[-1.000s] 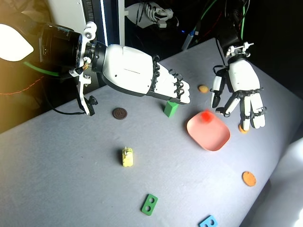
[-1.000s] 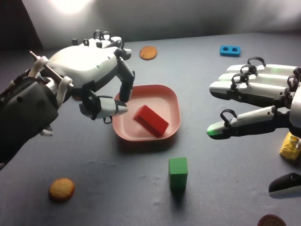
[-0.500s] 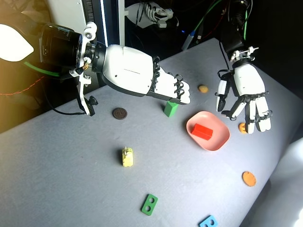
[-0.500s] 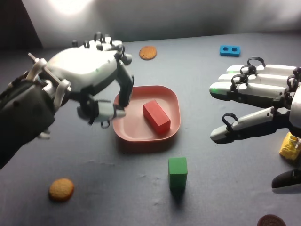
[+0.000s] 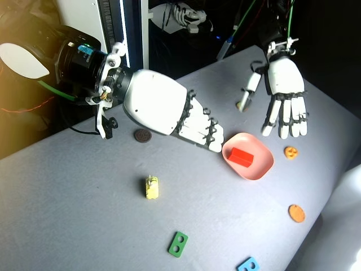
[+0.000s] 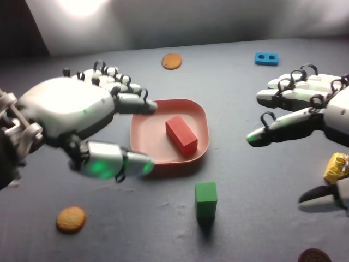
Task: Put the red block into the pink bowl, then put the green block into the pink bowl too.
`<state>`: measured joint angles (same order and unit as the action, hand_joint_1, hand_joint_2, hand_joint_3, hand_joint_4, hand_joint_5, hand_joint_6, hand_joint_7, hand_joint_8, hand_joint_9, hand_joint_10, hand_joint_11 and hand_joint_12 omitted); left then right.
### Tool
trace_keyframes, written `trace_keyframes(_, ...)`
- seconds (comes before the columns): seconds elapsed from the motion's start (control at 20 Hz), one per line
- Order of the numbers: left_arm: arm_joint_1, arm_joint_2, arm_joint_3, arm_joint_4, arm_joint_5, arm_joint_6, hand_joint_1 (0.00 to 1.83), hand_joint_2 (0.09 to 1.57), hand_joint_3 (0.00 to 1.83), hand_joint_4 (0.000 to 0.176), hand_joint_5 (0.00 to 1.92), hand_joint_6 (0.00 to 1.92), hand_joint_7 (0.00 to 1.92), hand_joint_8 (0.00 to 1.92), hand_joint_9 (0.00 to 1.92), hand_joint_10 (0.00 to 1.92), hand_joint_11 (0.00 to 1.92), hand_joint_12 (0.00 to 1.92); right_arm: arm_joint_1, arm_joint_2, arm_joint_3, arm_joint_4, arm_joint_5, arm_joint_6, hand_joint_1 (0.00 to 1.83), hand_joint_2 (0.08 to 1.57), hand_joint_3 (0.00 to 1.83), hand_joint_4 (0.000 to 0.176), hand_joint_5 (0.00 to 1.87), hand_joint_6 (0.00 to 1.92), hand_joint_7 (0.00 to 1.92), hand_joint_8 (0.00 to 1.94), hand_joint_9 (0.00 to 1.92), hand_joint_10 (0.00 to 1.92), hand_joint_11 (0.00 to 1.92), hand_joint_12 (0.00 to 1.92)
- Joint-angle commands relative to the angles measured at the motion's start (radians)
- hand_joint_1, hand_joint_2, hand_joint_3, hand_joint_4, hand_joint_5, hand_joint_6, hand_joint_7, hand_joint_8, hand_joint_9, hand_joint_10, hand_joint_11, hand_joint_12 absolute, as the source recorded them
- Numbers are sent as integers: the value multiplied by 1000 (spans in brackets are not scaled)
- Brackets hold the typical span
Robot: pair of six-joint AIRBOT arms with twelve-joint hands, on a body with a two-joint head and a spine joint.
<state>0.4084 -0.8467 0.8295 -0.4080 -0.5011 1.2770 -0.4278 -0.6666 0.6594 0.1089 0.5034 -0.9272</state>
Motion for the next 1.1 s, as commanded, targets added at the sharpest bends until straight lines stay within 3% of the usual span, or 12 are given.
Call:
trace_keyframes(0.0, 0, 27, -9, 44, -86, -27, 229, 1061, 0, 116, 343, 0, 168, 0, 85, 7, 25, 18, 17, 3, -10, 22, 109, -40, 927, 889, 5, 176, 529, 5, 29, 2, 0, 0, 0, 0)
trace_keyframes(0.1, 1, 69, -36, 99, -70, -68, 217, 1067, 3, 90, 328, 0, 188, 6, 101, 8, 45, 33, 32, -25, -12, 104, 107, -129, 936, 903, 9, 176, 532, 6, 4, 1, 0, 0, 0, 0)
trace_keyframes(0.15, 2, 89, -46, 136, -63, -97, 176, 1075, 5, 63, 285, 0, 185, 3, 104, 8, 24, 27, 47, -43, -11, 134, 93, -156, 968, 889, 2, 176, 554, 14, 14, 5, 0, 0, 0, 0)
trace_keyframes(0.2, 2, 110, -55, 175, -54, -132, 121, 1079, 6, 22, 215, 0, 136, 0, 100, 4, 28, 32, 62, -63, -11, 155, 79, -162, 984, 898, 6, 176, 564, 17, 12, 4, 0, 0, 0, 0)
trace_keyframes(0.25, 2, 133, -68, 197, -49, -150, 95, 1085, 7, 0, 181, 0, 110, 0, 76, 0, 22, 32, 75, -82, -12, 177, 77, -162, 1004, 902, 6, 176, 590, 25, 11, 3, 0, 0, 0, 0)
trace_keyframes(0.35, 1, 163, -89, 208, -48, -157, 77, 1102, 4, 0, 193, 2, 123, 2, 59, 1, 6, 11, 93, -109, -14, 254, 77, -179, 1038, 895, 1, 176, 683, 12, 115, 6, 0, 0, 0, 0)
trace_keyframes(0.5, 0, 204, -120, 210, -48, -156, 54, 1141, 13, 0, 219, 11, 139, 7, 49, 3, 1, 0, 129, -164, -11, 363, 80, -214, 1002, 896, 1, 176, 695, 9, 99, 0, 0, 0, 0, 0)
trace_keyframes(0.8, -11, 213, -153, 286, -29, -221, 162, 1207, 8, 0, 256, 9, 186, 11, 131, 15, 88, 54, 149, -242, 29, 500, 80, -241, 965, 917, 8, 176, 669, 0, 98, 7, 0, 0, 0, 0)
trace_keyframes(0.85, -10, 214, -156, 288, -25, -221, 154, 1217, 5, 0, 264, 3, 197, 9, 150, 4, 41, 199, 144, -252, 40, 503, 80, -243, 972, 917, 7, 176, 677, 3, 102, 7, 0, 0, 0, 0)
trace_keyframes(1.05, 0, 218, -157, 296, -13, -222, 112, 1247, 2, 0, 248, 2, 192, 4, 163, 5, 0, 343, 135, -291, 80, 510, 92, -243, 983, 906, 0, 176, 717, 15, 112, 5, 0, 0, 0, 0)
